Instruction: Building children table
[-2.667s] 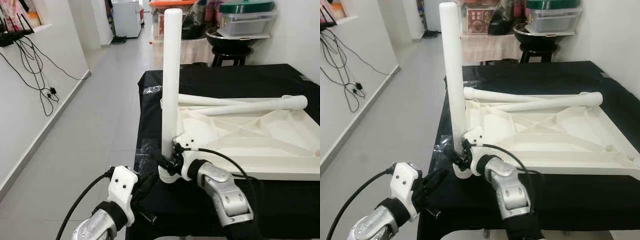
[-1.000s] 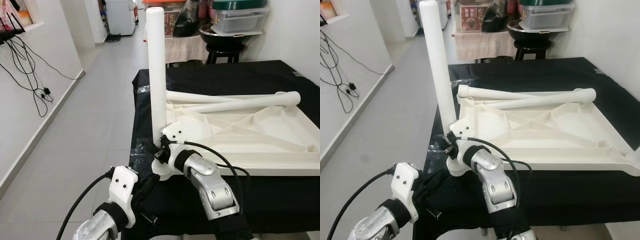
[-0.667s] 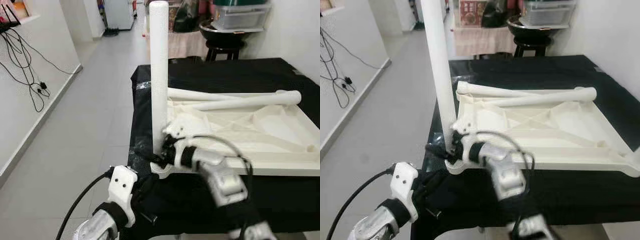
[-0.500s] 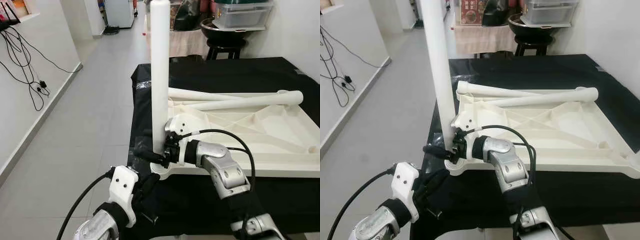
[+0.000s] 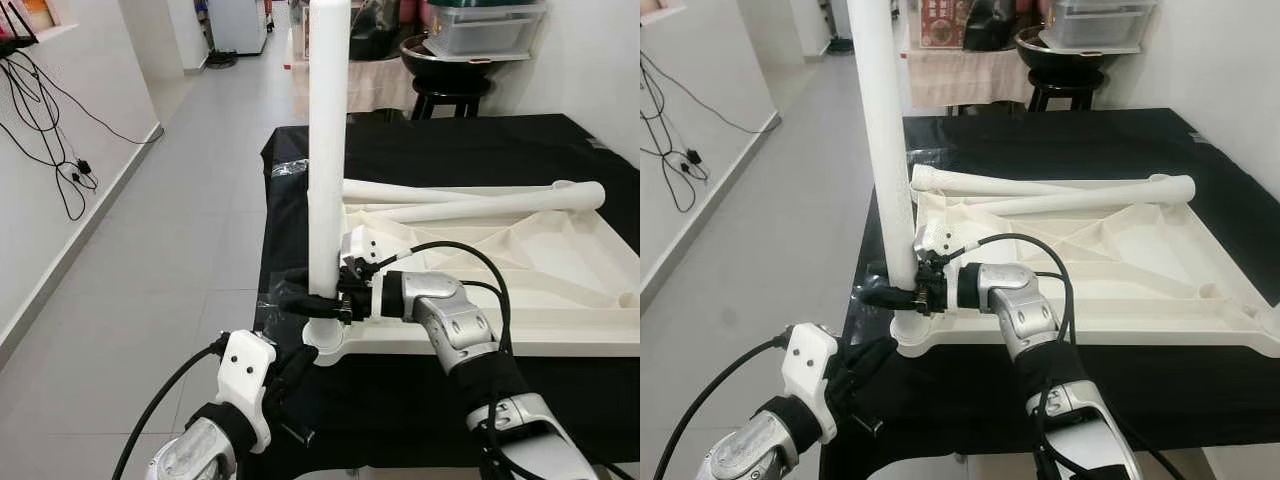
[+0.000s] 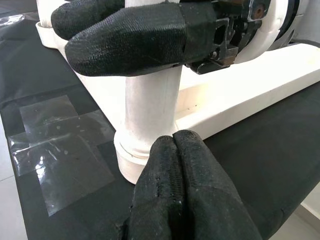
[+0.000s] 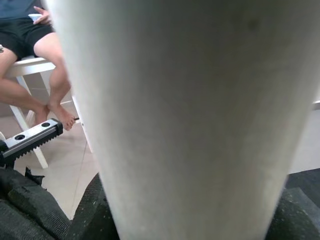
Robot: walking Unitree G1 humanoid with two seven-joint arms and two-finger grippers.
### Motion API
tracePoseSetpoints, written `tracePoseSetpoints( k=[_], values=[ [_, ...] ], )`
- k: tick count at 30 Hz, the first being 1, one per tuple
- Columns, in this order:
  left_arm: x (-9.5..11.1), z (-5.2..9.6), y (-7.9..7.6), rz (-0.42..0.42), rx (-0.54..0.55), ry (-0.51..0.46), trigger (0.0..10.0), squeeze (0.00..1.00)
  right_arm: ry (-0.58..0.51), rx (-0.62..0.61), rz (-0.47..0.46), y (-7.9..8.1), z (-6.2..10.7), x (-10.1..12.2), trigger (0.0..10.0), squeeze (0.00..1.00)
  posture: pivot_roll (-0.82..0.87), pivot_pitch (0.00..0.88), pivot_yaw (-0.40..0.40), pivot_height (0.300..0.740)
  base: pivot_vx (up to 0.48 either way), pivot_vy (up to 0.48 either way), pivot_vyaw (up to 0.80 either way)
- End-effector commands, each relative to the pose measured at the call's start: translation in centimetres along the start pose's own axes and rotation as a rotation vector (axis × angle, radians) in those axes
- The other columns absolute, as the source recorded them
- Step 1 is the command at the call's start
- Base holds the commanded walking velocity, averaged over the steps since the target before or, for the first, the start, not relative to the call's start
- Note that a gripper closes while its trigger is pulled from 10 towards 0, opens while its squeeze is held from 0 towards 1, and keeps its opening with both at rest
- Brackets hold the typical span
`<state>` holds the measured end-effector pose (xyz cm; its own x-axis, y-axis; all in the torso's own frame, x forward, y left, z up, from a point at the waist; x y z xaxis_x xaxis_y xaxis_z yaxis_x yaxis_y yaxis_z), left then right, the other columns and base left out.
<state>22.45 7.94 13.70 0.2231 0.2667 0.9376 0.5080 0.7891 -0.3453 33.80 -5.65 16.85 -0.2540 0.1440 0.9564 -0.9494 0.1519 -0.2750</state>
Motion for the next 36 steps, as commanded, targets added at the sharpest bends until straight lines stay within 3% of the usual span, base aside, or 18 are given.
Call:
tracePoseSetpoints(
  k=[1,7,9,10,11,12,13,14,17,23,24,25,26,27,32,33,34,36],
  values=[
    [-0.3,-0.1,0.1,0.002,0.003,0.012,10.0,0.0,-0.035,0.029,-0.018,0.4,-0.2,0.0,0.0,0.0,0.02,0.039,0.011,0.74,0.0,0.0,0.0],
    [-0.2,-0.1,0.1,0.005,0.002,0.011,10.0,0.0,-0.016,-0.016,-0.019,0.9,0.3,-0.7,0.0,0.0,0.02,0.042,0.011,0.74,0.0,0.0,0.0],
    [-0.2,-0.1,0.1,0.005,0.003,0.01,10.0,0.0,0.104,-0.22,-0.032,0.8,0.6,-2.4,0.0,0.0,0.01,0.048,0.003,0.74,0.0,0.0,0.0],
    [-0.2,-0.1,0.1,0.005,0.003,0.01,10.0,0.0,0.104,-0.22,-0.032,0.8,0.6,-2.4,0.0,0.0,0.01,0.048,0.003,0.74,0.0,0.0,0.0],
    [-0.1,0.0,0.2,0.004,0.004,0.009,10.0,0.0,0.175,-0.411,-0.053,0.3,0.7,-3.3,0.0,0.0,0.0,0.053,0.001,0.74,0.0,0.0,0.0],
    [-0.1,0.1,0.3,0.004,0.006,0.008,10.0,0.0,0.231,-0.7,-0.115,-0.4,1.5,-4.0,0.0,0.0,0.0,0.055,0.003,0.74,0.0,0.0,0.0],
    [0.0,0.1,0.4,0.006,0.009,0.006,10.0,0.0,0.306,-0.75,-0.127,1.5,1.1,-4.9,0.0,0.0,0.0,0.058,0.006,0.74,0.0,0.0,0.0],
    [0.0,0.1,0.4,0.006,0.009,0.006,10.0,0.0,0.306,-0.75,-0.127,1.5,1.1,-4.9,0.0,0.0,0.0,0.058,0.006,0.74,0.0,0.0,0.0],
    [0.0,0.1,0.6,0.008,0.011,0.006,10.0,0.0,0.331,-0.732,0.005,2.3,0.2,-3.9,0.0,0.0,-0.02,0.046,0.032,0.74,0.0,0.0,0.0],
    [0.0,-0.1,0.6,0.011,0.002,0.01,10.0,0.0,0.343,-0.686,-0.028,2.1,0.0,-4.7,0.0,0.0,-0.02,0.04,0.022,0.74,0.0,0.0,0.0],
    [0.0,-0.2,0.6,0.011,0.003,0.008,10.0,0.0,0.35,-0.684,-0.033,2.1,0.1,-4.7,3.6,0.0,-0.01,0.04,0.02,0.74,0.0,0.0,0.0],
    [0.0,-0.2,0.7,0.01,0.006,0.006,10.0,0.0,0.353,-0.691,-0.046,2.2,0.0,-4.7,10.0,0.0,-0.01,0.038,0.02,0.74,0.0,0.0,0.0],
    [0.0,-0.3,0.7,0.009,0.008,0.004,10.0,0.0,0.344,-0.698,-0.068,2.2,0.0,-4.6,10.0,0.0,-0.01,0.038,0.02,0.74,0.0,0.0,0.0],
    [0.1,-0.3,0.7,0.009,0.01,0.002,10.0,0.0,0.306,-0.675,-0.099,2.3,-0.2,-4.3,10.0,1.0,-0.01,0.037,0.018,0.74,0.0,0.0,0.0],
    [0.1,-0.3,0.7,0.009,0.011,0.001,10.0,0.0,0.204,-0.547,-0.145,2.9,-1.2,-3.0,10.0,1.0,0.0,0.036,0.016,0.74,0.0,0.0,0.0],
    [0.0,-0.3,0.7,0.01,0.011,0.001,10.0,0.0,0.147,-0.449,-0.115,3.2,-1.7,-2.0,10.0,1.0,0.0,0.034,0.016,0.74,0.0,0.0,0.0],
    [0.0,-0.3,0.7,0.01,0.011,0.001,10.0,0.0,0.098,-0.356,-0.086,3.5,-1.9,-1.2,10.0,0.59,0.0,0.033,0.016,0.74,0.0,0.0,0.0],
    [0.0,-0.3,0.7,0.012,0.01,0.001,10.0,0.0,0.07,-0.277,-0.062,3.7,-1.9,-0.8,10.0,0.59,0.0,0.033,0.016,0.74,0.0,0.0,0.0]
  ],
)
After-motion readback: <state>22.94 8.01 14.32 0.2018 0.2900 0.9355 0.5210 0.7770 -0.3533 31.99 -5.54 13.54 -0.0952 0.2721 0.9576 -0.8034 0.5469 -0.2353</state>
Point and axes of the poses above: a point about 5 cm out from each wrist's last joint towards the gripper, its own z axis pointing back from the gripper into the wrist, its own x axis along the axis of the wrist's last joint, y = z × x, the point moved 3 cm from there along -z, pointing out of the wrist towards the gripper, and after that the axes turned 15 degrees about z, right-handed, at the moved point
